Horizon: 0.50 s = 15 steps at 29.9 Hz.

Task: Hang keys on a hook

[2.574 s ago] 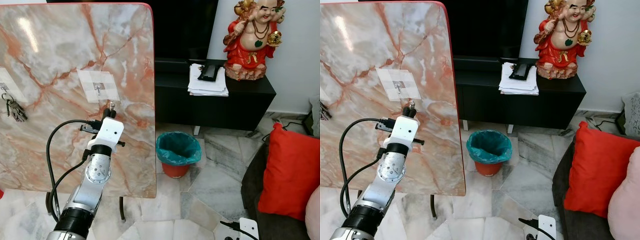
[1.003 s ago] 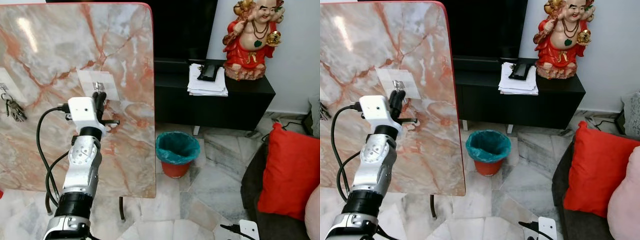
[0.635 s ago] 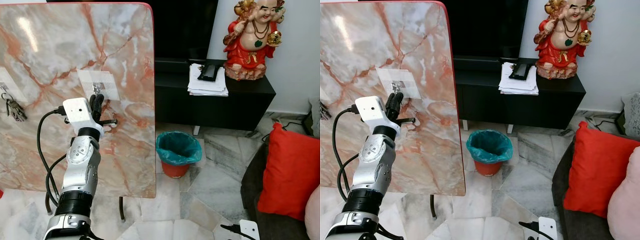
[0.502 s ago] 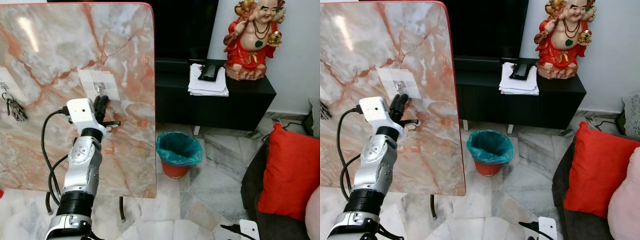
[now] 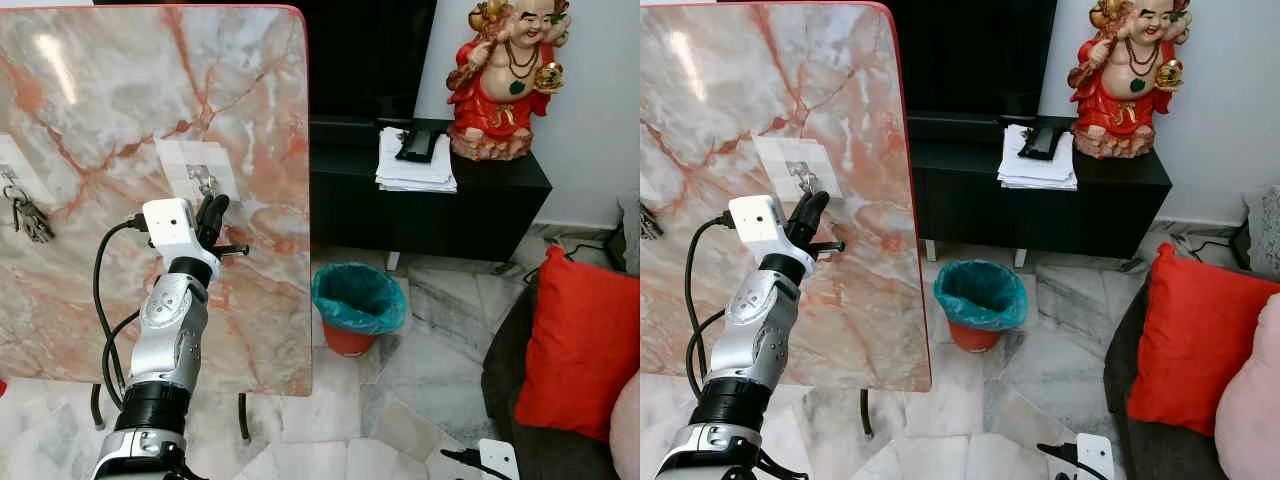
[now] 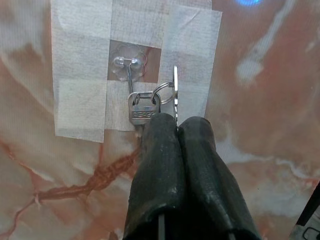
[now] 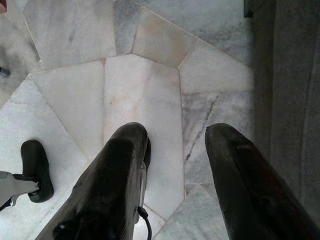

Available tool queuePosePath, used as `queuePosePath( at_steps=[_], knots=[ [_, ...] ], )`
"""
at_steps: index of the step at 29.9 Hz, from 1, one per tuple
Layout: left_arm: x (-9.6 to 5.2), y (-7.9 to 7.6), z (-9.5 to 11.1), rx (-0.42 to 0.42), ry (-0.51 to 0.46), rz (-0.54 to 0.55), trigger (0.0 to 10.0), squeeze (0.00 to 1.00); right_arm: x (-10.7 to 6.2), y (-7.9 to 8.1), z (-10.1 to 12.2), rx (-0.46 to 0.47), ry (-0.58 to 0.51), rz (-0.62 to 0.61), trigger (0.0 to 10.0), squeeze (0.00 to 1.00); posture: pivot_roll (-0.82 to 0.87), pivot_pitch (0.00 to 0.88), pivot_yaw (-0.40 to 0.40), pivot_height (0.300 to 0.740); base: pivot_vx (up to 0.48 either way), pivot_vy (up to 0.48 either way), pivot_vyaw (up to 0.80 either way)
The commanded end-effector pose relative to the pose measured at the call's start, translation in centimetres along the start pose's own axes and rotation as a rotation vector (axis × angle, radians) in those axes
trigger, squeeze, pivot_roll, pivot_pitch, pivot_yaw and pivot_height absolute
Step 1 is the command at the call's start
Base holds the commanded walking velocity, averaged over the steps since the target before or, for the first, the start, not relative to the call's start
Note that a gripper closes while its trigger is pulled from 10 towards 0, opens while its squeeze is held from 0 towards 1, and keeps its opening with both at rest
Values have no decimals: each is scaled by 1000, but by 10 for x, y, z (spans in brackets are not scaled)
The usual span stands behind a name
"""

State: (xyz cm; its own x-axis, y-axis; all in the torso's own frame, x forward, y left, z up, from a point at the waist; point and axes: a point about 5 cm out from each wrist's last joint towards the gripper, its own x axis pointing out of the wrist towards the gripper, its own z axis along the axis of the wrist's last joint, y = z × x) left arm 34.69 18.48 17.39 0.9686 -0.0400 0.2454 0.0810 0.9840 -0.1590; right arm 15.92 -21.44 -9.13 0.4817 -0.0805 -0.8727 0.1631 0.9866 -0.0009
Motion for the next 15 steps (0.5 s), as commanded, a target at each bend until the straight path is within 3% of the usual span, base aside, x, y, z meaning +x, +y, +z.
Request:
queuePosePath(
  at_steps=[1,15],
  knots=[
    [4,-2,9,-15,-34,-3,10000,0,-1,-3,-2,5,3,-8,10000,0,30,0,-32,736,0,0,0],
    [3,8,18,-3,-79,73,10000,0,0,2,-1,6,-1,4,10000,0,32,0,-33,736,0,0,0]
  ],
)
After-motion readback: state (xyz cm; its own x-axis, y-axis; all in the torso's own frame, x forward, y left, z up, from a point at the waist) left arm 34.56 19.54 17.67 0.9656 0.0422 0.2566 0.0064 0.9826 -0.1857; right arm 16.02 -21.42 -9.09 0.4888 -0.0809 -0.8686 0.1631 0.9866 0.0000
